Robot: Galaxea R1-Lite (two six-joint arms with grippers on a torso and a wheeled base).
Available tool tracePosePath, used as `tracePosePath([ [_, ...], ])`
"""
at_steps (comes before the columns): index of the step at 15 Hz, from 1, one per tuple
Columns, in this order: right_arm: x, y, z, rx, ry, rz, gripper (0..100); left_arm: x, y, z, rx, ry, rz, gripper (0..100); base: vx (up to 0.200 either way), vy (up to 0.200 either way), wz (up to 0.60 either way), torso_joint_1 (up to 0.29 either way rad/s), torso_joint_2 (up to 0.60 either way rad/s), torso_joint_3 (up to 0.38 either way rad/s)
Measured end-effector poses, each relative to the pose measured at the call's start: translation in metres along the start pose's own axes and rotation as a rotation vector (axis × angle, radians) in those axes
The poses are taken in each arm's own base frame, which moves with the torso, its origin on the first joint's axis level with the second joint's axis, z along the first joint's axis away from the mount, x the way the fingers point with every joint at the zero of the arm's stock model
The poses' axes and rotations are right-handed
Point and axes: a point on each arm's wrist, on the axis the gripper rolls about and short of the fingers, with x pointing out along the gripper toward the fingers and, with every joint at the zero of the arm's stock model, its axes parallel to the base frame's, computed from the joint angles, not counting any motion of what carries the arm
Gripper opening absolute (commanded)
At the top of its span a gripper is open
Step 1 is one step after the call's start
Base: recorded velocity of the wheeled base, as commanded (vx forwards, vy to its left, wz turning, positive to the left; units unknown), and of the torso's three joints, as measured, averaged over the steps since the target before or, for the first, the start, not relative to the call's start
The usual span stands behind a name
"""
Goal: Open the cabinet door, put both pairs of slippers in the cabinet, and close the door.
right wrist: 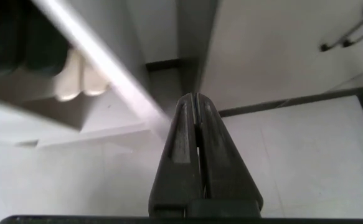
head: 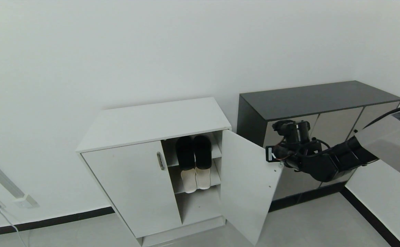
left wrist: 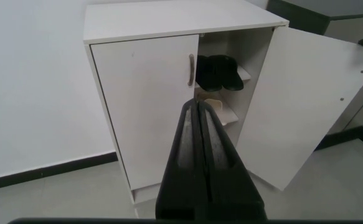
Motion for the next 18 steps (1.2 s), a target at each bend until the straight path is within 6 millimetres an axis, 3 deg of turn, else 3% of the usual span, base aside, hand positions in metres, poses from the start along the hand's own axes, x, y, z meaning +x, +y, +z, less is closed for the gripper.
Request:
tracePosePath([
  [6,-0.048,0.050,-0.013,-0.062,0.026,0.138,0,0.000,0.000,0.000,0.000,0.000,0.000,0,0.000,0.000,0.00,0.000,0.00,0.000],
  [15,-0.084,0.060,-0.014,-0.053,-0.034,0.270,0,0.000,0.000,0.000,0.000,0.000,0.000,0,0.000,0.000,0.00,0.000,0.00,0.000],
  [18,-0.094,0.065,-0.024,-0.062,-0.033,0.338,0,0.000,0.000,0.000,0.000,0.000,0.000,0,0.000,0.000,0.60,0.004,0.00,-0.001],
])
